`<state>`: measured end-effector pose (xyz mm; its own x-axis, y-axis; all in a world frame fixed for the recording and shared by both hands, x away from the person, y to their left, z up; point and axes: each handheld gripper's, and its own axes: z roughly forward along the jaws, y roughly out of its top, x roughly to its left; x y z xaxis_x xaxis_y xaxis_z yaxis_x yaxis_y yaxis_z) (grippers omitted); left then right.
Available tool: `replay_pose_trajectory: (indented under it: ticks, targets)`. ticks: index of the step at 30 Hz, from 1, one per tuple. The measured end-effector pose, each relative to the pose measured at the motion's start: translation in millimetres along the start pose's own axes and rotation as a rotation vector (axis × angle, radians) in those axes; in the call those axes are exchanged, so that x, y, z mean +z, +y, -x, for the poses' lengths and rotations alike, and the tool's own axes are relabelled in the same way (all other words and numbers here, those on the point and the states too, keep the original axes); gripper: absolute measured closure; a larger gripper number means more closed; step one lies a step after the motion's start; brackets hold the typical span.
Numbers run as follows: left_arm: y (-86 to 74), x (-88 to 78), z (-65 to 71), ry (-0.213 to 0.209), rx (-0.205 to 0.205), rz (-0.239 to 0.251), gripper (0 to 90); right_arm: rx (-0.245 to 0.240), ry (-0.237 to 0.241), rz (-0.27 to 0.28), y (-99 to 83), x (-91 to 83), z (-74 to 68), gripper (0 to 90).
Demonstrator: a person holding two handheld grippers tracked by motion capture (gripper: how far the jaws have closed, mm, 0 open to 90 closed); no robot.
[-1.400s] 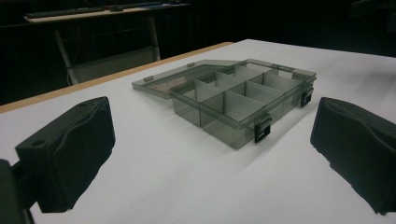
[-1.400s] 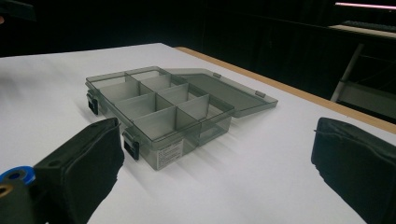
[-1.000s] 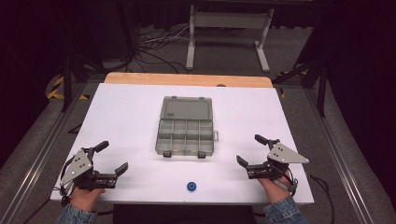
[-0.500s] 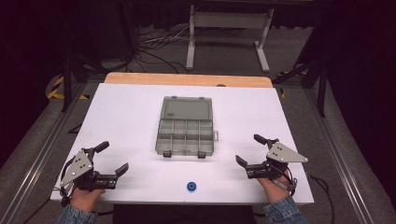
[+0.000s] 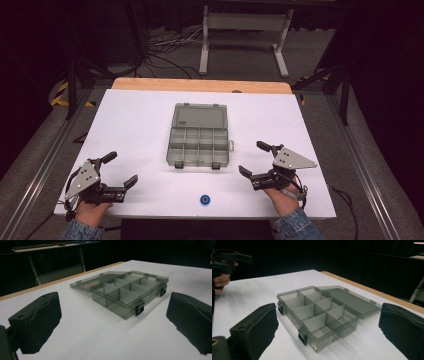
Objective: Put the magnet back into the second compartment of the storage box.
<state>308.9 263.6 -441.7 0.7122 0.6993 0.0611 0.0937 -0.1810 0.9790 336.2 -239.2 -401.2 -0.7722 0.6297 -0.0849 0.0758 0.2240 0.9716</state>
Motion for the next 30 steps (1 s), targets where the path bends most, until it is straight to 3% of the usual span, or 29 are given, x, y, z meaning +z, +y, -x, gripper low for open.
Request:
replay_pose_trajectory:
  ticks: [7,9,17,23,30]
  targets:
    - [-0.5,-0.7,-0.3,0.003,-0.002,0.005,0.6,-0.025,0.068,0.005,11.9,12.8,-13.0,2.6]
    - [-0.6,-1.1,-0.2,0.003,-0.002,0.002,0.7,-0.011,0.088,0.001,13.2,16.4,-14.5,2.3]
    - [-0.6,-0.5,-0.1,0.002,0.003,0.001,0.6,0.002,0.117,0.006,16.6,23.4,-19.8,0.4]
    - [-0.6,-0.4,-0.1,0.001,0.001,0.003,0.6,-0.004,0.139,-0.019,19.9,28.9,-24.4,1.1]
    - [-0.8,-1.2,-0.1,0.002,-0.002,0.002,0.7,-0.048,0.188,-0.081,29.3,31.6,-28.1,5.8]
